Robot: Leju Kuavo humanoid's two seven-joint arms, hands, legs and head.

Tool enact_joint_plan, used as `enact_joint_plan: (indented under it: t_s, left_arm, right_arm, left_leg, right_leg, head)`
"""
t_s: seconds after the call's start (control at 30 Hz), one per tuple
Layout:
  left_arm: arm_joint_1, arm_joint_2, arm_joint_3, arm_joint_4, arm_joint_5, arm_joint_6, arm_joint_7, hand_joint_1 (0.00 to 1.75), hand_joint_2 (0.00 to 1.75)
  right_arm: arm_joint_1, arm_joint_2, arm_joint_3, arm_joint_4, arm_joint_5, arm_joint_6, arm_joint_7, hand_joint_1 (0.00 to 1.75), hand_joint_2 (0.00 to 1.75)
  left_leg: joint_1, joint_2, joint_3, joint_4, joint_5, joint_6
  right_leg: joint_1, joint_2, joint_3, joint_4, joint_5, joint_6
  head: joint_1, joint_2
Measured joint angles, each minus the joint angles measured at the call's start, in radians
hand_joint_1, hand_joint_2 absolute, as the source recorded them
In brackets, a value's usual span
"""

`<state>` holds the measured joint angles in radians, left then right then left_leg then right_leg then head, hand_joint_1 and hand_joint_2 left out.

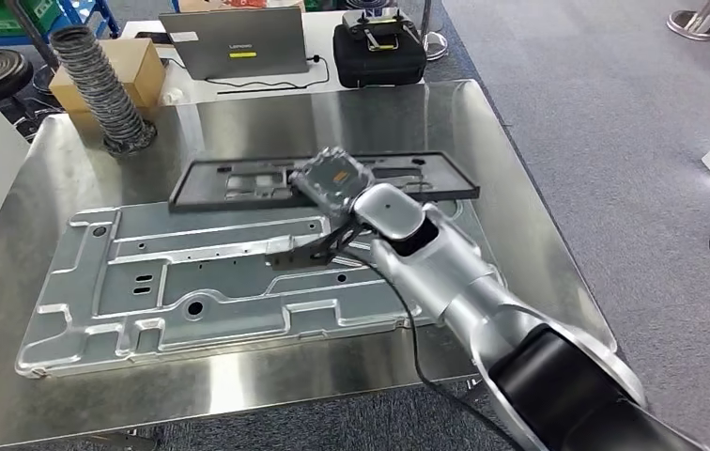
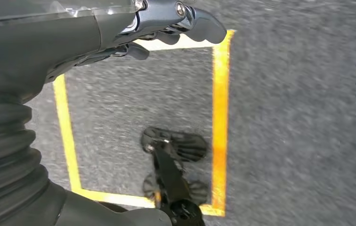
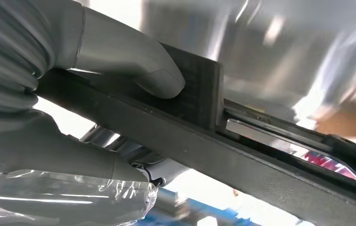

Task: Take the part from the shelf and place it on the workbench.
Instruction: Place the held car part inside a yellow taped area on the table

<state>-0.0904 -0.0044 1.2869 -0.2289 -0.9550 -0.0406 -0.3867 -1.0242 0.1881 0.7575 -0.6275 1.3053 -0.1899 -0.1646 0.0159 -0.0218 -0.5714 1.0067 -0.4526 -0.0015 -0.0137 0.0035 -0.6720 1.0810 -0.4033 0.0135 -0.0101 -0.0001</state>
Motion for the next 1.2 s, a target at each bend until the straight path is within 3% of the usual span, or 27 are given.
enact_joint_plan:
  t_s: [0.07, 0.17, 0.3, 0.33, 0.4, 0.43, 0.47, 0.53, 0.6, 0.67, 0.77, 0.8, 0.9, 0.93, 0.97, 1.0, 1.1, 1.13, 1.2]
  left_arm:
    - [-0.002, -0.001, -0.007, 0.000, -0.006, -0.009, -0.011, 0.00, 1.75]
    - [-0.002, -0.002, -0.015, 0.000, -0.012, -0.016, -0.018, 0.00, 1.75]
    - [-0.001, -0.003, -0.016, 0.000, -0.013, -0.018, -0.019, 0.00, 1.75]
    - [0.000, -0.003, -0.017, 0.000, -0.014, -0.019, -0.023, 0.00, 1.75]
    - [0.002, -0.004, -0.018, 0.000, -0.018, -0.024, -0.035, 0.00, 1.75]
    - [0.003, -0.005, -0.018, 0.000, -0.020, -0.026, -0.041, 0.00, 1.75]
    - [0.003, -0.005, -0.019, 0.000, -0.021, -0.026, -0.045, 0.00, 1.75]
    - [0.004, -0.004, -0.019, 0.000, -0.022, -0.025, -0.047, 0.00, 1.75]
    - [0.002, -0.003, -0.019, 0.000, -0.021, -0.023, -0.050, 0.00, 0.87]
    - [0.001, -0.003, -0.019, 0.000, -0.016, -0.023, -0.055, 0.00, 0.00]
    - [0.002, -0.004, -0.019, 0.000, -0.009, -0.028, -0.062, 0.00, 0.00]
    - [0.002, -0.005, -0.019, 0.000, -0.008, -0.030, -0.063, 0.00, 0.00]
    - [0.002, -0.005, -0.017, 0.000, -0.002, -0.034, -0.062, 0.00, 0.00]
    - [0.003, -0.005, -0.016, 0.000, 0.000, -0.034, -0.060, 0.00, 0.00]
    - [0.004, -0.006, -0.014, 0.000, 0.003, -0.036, -0.059, 0.00, 0.00]
    - [0.006, -0.007, -0.013, 0.000, 0.006, -0.040, -0.058, 0.00, 0.00]
    - [0.008, -0.015, -0.009, 0.001, 0.018, -0.053, -0.059, 0.00, 0.00]
    - [0.009, -0.018, -0.006, 0.002, 0.024, -0.055, -0.060, 0.00, 0.00]
    - [0.013, -0.021, 0.005, 0.002, 0.037, -0.058, -0.062, 0.00, 0.00]
  right_arm:
    - [0.020, 0.031, 0.042, 0.064, -0.008, 0.011, -0.015, 1.75, 1.75]
    - [0.043, 0.053, 0.071, 0.121, -0.020, 0.022, -0.023, 1.75, 1.75]
    - [0.046, 0.058, 0.077, 0.137, -0.024, 0.026, -0.023, 1.75, 1.75]
    - [0.046, 0.062, 0.082, 0.148, -0.028, 0.029, -0.023, 1.75, 1.75]
    - [0.055, 0.074, 0.094, 0.187, -0.049, 0.038, -0.024, 0.87, 0.87]
    - [0.063, 0.078, 0.099, 0.205, -0.062, 0.041, -0.024, 0.44, 0.44]
    - [0.072, 0.080, 0.101, 0.219, -0.074, 0.041, -0.024, 0.00, 0.00]
    - [0.082, 0.080, 0.100, 0.231, -0.096, 0.033, -0.027, 0.00, 0.00]
    - [0.083, 0.080, 0.093, 0.237, -0.131, 0.021, -0.037, 0.00, 0.00]
    - [0.082, 0.079, 0.075, 0.241, -0.185, 0.009, -0.061, 0.00, 0.00]
    - [0.080, 0.079, 0.009, 0.229, -0.343, 0.004, -0.155, 0.00, 0.00]
    - [0.078, 0.080, -0.027, 0.215, -0.416, 0.012, -0.203, 0.00, 0.00]
    - [0.075, 0.079, -0.141, 0.147, -0.640, 0.075, -0.330, 0.00, 0.00]
    - [0.080, 0.078, -0.176, 0.108, -0.718, 0.105, -0.357, 0.00, 0.00]
    - [0.087, 0.076, -0.210, 0.060, -0.801, 0.136, -0.377, 0.00, 0.00]
    - [0.094, 0.072, -0.243, 0.003, -0.884, 0.164, -0.389, 0.00, 0.00]
    - [0.101, 0.051, -0.320, -0.183, -1.106, 0.230, -0.397, 0.00, 0.00]
    - [0.106, 0.041, -0.342, -0.247, -1.168, 0.247, -0.396, 0.00, 0.00]
    - [0.122, 0.017, -0.384, -0.369, -1.266, 0.274, -0.394, 0.00, 0.00]
  left_leg:
    - [0.000, 0.000, 0.002, 0.000, -0.008, -0.012]
    - [0.003, 0.001, 0.004, -0.006, -0.012, -0.028]
    - [0.004, 0.002, 0.007, -0.005, -0.017, -0.032]
    - [0.005, 0.005, -0.007, 0.028, -0.035, -0.034]
    - [0.007, 0.012, -0.088, 0.187, -0.094, -0.041]
    - [0.006, 0.014, -0.128, 0.256, -0.110, -0.043]
    - [0.007, 0.015, -0.146, 0.274, -0.098, -0.045]
    - [0.009, 0.017, -0.099, 0.149, -0.019, -0.044]
    - [0.008, 0.018, -0.050, 0.035, 0.025, -0.036]
    - [0.004, 0.016, -0.039, 0.010, 0.024, -0.024]
    - [0.006, 0.016, -0.038, 0.007, 0.028, -0.004]
    - [0.007, 0.016, -0.037, 0.005, 0.029, 0.001]
    - [0.005, 0.017, -0.037, 0.005, 0.028, 0.009]
    - [0.004, 0.017, -0.036, 0.005, 0.027, 0.010]
    - [0.003, 0.016, -0.036, 0.006, 0.027, 0.011]
    - [0.001, 0.015, -0.036, 0.007, 0.026, 0.011]
    - [-0.006, 0.011, -0.035, 0.009, 0.024, 0.008]
    - [-0.006, 0.010, -0.035, 0.009, 0.024, 0.005]
    - [-0.005, 0.011, -0.035, 0.006, 0.024, -0.004]
  right_leg:
    - [0.006, -0.001, 0.019, -0.051, 0.005, -0.010]
    - [0.013, 0.000, 0.024, -0.063, -0.002, -0.023]
    - [0.008, 0.000, 0.030, -0.070, -0.002, -0.028]
    - [0.007, 0.000, 0.036, -0.074, -0.003, -0.032]
    - [0.006, 0.000, 0.055, -0.082, -0.010, -0.042]
    - [0.007, 0.000, 0.063, -0.083, -0.015, -0.044]
    - [0.007, 0.001, 0.069, -0.082, -0.019, -0.044]
    - [0.007, 0.004, 0.076, -0.078, -0.027, -0.038]
    - [0.012, 0.007, 0.076, -0.071, -0.034, -0.028]
    - [0.016, 0.009, 0.074, -0.069, -0.035, -0.018]
    - [0.012, 0.008, 0.067, -0.049, -0.053, -0.003]
    - [0.011, 0.007, 0.050, -0.010, -0.076, 0.002]
    - [0.009, 0.004, -0.045, 0.186, -0.163, 0.010]
    - [0.009, 0.003, -0.065, 0.224, -0.169, 0.009]
    - [0.009, 0.003, -0.067, 0.224, -0.156, 0.007]
    - [0.010, 0.003, -0.050, 0.183, -0.127, 0.002]
    - [0.019, -0.001, 0.045, -0.020, -0.041, -0.022]
    - [0.023, -0.003, 0.060, -0.054, -0.032, -0.026]
    - [0.026, -0.005, 0.065, -0.069, -0.030, -0.029]
  head:
    - [-0.004, 0.000]
    - [-0.007, 0.000]
    - [-0.007, 0.000]
    - [-0.007, 0.000]
    - [-0.008, 0.000]
    - [-0.009, 0.000]
    - [-0.009, 0.000]
    - [-0.009, 0.000]
    - [-0.009, 0.000]
    - [-0.007, 0.000]
    - [-0.005, 0.000]
    - [-0.005, 0.000]
    - [-0.003, 0.000]
    - [-0.003, 0.000]
    - [-0.002, 0.000]
    - [-0.002, 0.000]
    - [-0.003, 0.000]
    - [-0.003, 0.000]
    - [-0.003, 0.000]
